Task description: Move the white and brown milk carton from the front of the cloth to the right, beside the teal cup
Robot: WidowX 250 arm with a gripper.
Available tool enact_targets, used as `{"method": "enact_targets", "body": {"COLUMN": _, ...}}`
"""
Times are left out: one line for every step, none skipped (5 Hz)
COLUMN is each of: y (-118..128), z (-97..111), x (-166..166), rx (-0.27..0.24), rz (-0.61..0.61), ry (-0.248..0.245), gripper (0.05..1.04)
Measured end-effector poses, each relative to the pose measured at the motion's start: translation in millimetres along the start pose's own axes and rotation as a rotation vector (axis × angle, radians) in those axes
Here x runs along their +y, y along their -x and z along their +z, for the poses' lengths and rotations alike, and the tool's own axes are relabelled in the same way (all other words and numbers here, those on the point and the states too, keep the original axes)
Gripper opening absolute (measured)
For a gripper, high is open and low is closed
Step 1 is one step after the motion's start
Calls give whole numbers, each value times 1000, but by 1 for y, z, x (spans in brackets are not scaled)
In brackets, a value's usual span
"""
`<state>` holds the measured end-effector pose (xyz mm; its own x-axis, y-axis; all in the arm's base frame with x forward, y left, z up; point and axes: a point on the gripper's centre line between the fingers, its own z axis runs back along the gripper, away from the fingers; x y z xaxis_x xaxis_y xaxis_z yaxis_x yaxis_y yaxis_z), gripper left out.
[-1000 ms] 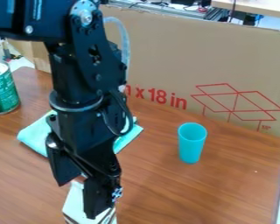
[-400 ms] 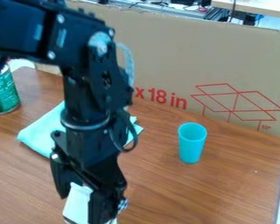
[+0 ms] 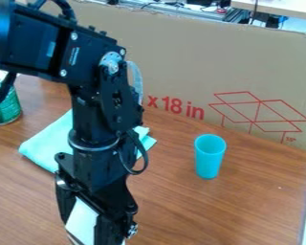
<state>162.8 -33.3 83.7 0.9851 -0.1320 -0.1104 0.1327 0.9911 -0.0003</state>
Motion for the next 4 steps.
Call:
{"method": "enact_targets", "body": {"y": 1, "z": 12, "x": -6, "rx": -39, "rz": -6, "ry": 11, "gripper": 852}}
{"method": "enact_targets", "body": {"y": -8, "z": 36, "x": -19, "rx": -111, "rz": -47, "ry": -6, "gripper": 852}}
{"method": "enact_targets", "body": {"y": -24, "z": 51, "x": -26, "rx": -154, "rz": -55, "ry": -3, "gripper": 852}}
{"method": "enact_targets", "body": {"y": -55, "z": 51, "x": -38, "rx": -166, "rz": -74, "ry": 29, "gripper": 852}}
